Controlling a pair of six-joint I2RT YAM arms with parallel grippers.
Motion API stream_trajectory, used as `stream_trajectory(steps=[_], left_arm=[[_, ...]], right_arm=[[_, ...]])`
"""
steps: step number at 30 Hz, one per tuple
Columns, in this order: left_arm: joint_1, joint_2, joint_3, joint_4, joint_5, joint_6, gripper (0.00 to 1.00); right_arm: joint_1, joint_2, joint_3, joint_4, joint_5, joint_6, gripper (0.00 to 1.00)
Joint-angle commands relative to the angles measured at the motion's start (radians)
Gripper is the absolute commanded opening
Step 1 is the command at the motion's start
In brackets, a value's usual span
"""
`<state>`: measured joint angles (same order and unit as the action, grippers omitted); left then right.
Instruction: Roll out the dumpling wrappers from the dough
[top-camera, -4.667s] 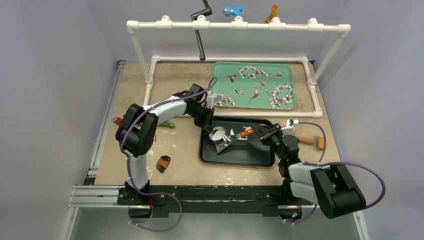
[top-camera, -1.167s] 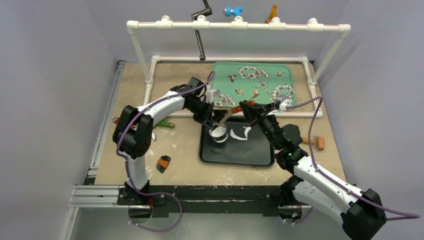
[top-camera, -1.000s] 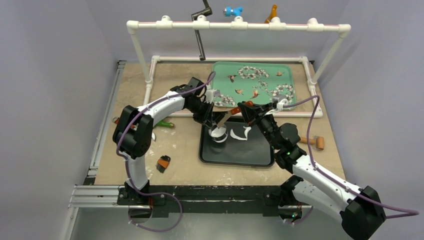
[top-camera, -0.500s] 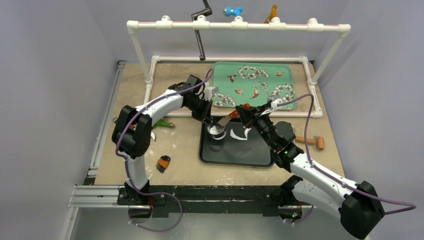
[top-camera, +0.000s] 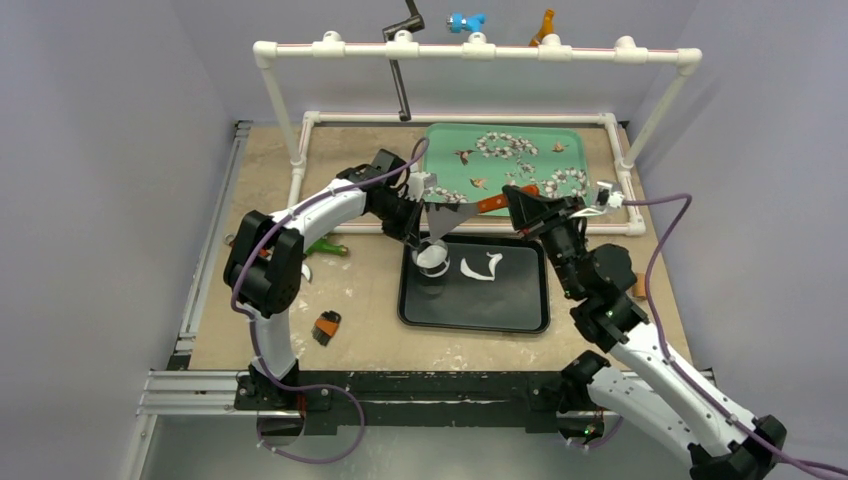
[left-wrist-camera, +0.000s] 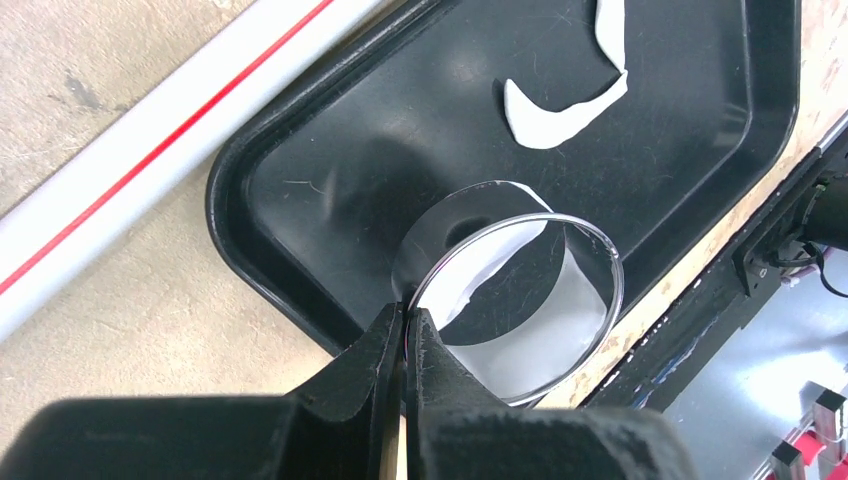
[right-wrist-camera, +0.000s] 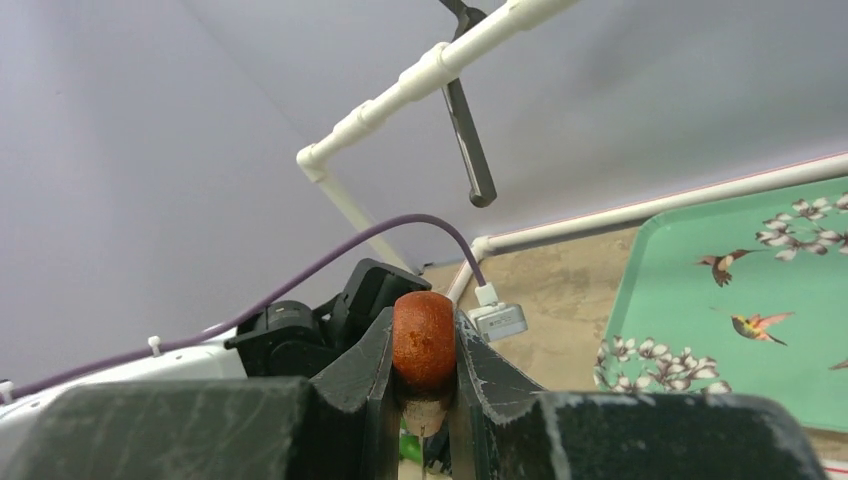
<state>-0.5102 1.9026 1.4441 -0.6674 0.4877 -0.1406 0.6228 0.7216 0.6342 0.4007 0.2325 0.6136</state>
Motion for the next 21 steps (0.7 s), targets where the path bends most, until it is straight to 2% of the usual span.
stream_trajectory(steps=[1, 8, 13, 17, 21], left_arm=[[0.010, -0.013, 0.050, 0.024, -0.013, 0.027, 0.00], [0.018, -0.016, 0.069, 0.010, -0.021, 0.032, 0.00], [0.020, -0.026, 0.123, -0.024, -0.034, 0.049, 0.00], [0.018, -0.027, 0.147, -0.039, -0.037, 0.053, 0.00], [0.019, -0.048, 0.151, -0.051, -0.029, 0.051, 0.00]], right_arm=[[-0.005, -0.087, 0.030, -0.154, 0.075, 0.090, 0.00], [-0.005, -0.164, 0.014, -0.411, 0.130, 0.192, 0.00], [-0.021, -0.141, 0.009, -0.613, 0.009, 0.278, 0.00], [-0.048, -0.150, -0.085, -0.554, -0.113, 0.369, 0.00], [-0.095, -0.065, -0.234, -0.342, -0.228, 0.489, 0.00]])
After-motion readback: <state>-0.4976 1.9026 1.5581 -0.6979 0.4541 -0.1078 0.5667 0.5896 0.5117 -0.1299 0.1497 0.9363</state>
